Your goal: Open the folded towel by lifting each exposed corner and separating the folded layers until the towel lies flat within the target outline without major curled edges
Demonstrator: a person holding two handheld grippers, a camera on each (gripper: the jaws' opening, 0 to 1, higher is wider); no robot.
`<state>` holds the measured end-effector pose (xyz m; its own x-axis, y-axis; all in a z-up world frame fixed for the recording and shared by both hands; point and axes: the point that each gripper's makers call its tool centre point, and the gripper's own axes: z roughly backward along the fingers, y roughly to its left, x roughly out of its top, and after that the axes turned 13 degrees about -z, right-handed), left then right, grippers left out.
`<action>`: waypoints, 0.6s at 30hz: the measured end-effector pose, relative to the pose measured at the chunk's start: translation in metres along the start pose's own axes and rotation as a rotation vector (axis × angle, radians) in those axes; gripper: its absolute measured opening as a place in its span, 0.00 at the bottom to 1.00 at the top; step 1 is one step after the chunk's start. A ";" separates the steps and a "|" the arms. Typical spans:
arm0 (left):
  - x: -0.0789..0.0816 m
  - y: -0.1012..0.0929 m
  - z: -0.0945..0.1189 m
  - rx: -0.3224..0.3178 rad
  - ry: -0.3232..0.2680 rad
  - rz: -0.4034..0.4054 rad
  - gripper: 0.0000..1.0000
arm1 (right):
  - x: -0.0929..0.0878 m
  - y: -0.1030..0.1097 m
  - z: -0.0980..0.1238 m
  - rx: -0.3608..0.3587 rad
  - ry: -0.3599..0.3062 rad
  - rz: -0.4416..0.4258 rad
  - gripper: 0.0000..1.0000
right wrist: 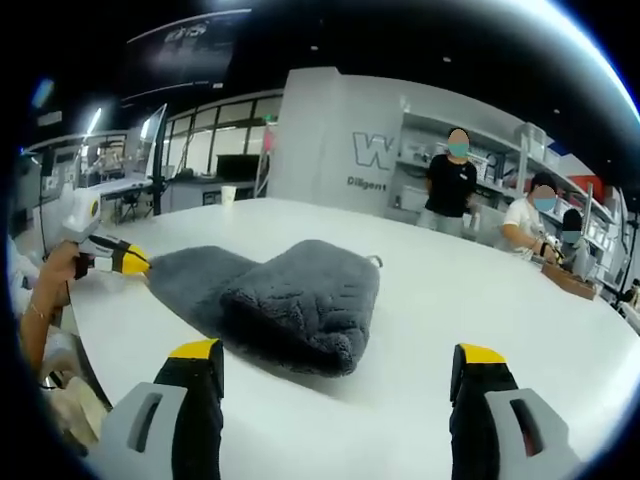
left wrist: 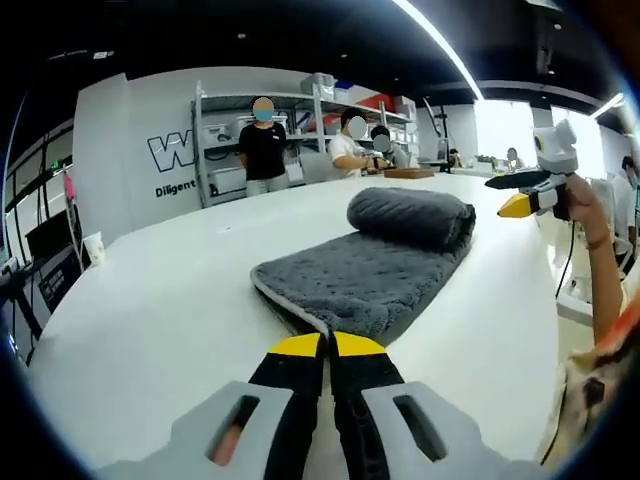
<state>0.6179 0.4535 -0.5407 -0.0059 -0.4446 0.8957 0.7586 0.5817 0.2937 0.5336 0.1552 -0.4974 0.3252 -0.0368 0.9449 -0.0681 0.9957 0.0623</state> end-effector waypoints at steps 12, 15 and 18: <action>-0.017 0.020 0.020 0.046 0.028 0.021 0.02 | -0.007 0.021 -0.006 0.056 0.042 0.057 0.98; -0.020 0.025 0.027 0.060 0.030 0.031 0.02 | -0.008 0.025 -0.008 0.064 0.046 0.062 0.99; -0.025 0.029 0.034 0.076 0.039 0.034 0.02 | -0.010 0.029 -0.009 0.080 0.052 0.068 0.99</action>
<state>0.6185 0.5046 -0.5431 0.0455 -0.4490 0.8924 0.7063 0.6462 0.2891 0.5366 0.1854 -0.5081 0.3651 0.0374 0.9302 -0.1662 0.9858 0.0256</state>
